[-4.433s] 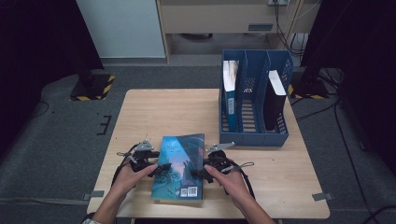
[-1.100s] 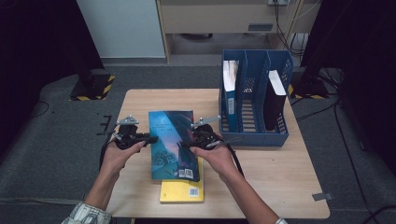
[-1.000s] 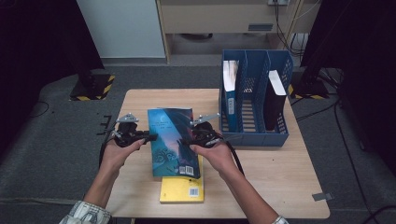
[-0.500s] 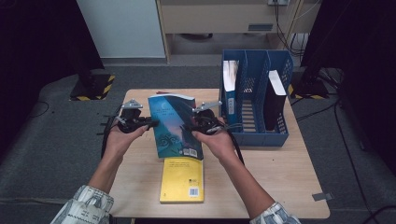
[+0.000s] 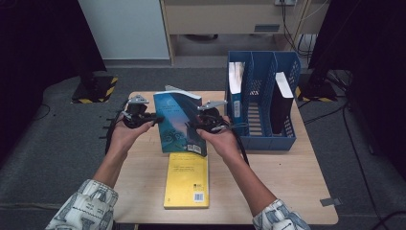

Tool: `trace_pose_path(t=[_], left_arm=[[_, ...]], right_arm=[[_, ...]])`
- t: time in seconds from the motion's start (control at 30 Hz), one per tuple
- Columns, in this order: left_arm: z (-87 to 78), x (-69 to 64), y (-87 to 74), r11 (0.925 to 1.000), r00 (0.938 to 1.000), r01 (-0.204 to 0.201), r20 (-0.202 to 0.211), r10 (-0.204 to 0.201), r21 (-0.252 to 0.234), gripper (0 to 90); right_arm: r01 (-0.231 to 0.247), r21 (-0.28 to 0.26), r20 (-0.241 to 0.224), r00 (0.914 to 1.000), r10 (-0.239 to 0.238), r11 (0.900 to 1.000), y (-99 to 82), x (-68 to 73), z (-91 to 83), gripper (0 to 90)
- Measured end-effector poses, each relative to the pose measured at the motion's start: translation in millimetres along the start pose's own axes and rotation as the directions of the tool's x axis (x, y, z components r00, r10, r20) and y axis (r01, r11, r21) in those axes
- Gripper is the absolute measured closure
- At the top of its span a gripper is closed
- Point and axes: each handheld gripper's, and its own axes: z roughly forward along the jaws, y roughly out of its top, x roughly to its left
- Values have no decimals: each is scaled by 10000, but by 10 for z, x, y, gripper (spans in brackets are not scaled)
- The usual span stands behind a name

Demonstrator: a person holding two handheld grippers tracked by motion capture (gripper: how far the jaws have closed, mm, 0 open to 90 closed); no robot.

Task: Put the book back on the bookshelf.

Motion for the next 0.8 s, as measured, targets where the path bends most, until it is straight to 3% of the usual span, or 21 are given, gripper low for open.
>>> trace_pose_path(t=[0.33, 0.5, 0.67, 0.8], left_arm=[[-158, -181, -122, 9992, 9998, -191, 81, 194, -347, 742], [-215, -235, -151, 9989, 9992, -394, 108, 397, -244, 751], [-241, -256, -188, 9987, 9991, -387, 150, 392, -325, 763], [-245, -246, -199, 9988, 9992, -333, 224, 342, -361, 761]], right_arm=[[50, -160, -127, 9999, -52, 9999, -149, 165, -134, 617], [376, -535, -311, 9987, -393, 9979, -218, 253, -218, 589], [549, -1193, -631, 9960, -627, 9913, -154, 324, -341, 548], [812, -1155, -751, 9931, -902, 9900, -78, 374, -393, 502]])
